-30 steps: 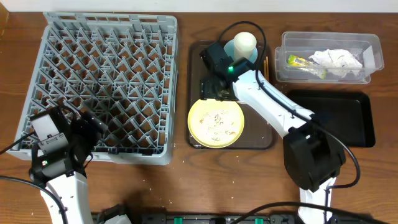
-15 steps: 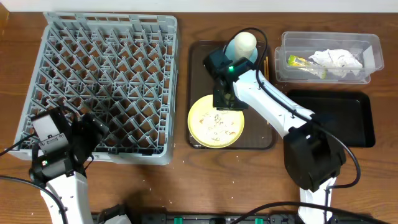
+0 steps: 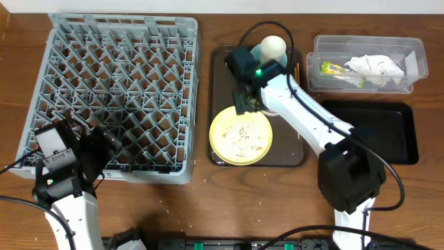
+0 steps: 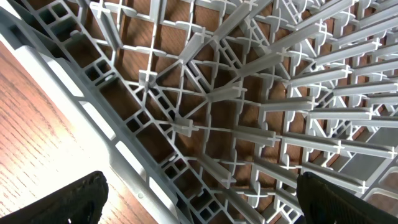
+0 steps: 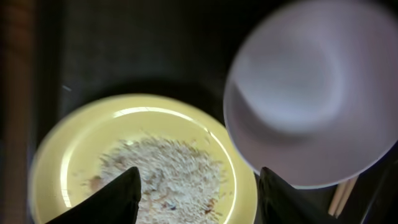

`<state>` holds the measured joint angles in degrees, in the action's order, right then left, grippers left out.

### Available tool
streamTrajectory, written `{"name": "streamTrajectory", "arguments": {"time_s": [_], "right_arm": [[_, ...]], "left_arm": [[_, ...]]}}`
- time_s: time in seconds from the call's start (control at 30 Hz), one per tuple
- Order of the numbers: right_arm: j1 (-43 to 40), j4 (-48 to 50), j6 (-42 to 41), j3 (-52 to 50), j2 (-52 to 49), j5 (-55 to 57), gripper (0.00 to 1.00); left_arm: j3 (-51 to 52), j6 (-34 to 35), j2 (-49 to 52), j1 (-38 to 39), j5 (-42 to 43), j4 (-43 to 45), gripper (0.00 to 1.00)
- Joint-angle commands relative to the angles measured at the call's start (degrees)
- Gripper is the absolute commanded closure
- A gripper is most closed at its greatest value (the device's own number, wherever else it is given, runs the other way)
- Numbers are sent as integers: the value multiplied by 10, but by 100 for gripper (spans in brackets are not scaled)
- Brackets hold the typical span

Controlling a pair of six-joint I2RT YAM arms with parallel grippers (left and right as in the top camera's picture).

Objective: Sort waste into correct bins and load items into the dishwasher
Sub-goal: 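Lower the right gripper onto the pink bowl on the tray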

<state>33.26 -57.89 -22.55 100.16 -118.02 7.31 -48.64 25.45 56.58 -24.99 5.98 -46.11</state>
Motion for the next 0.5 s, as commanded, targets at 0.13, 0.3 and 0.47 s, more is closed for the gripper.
{"name": "streamTrajectory", "arguments": {"time_s": [0.13, 0.3, 0.47], "right_arm": [[-31, -4, 55, 60, 17, 1, 33], [-52, -8, 54, 59, 17, -33, 23], [-63, -6, 55, 54, 16, -44, 22]], "left_arm": [[-12, -5, 0, -2, -7, -1, 2], [-12, -5, 0, -2, 24, -9, 2], [-12, 0, 0, -2, 135, -42, 2]]}}
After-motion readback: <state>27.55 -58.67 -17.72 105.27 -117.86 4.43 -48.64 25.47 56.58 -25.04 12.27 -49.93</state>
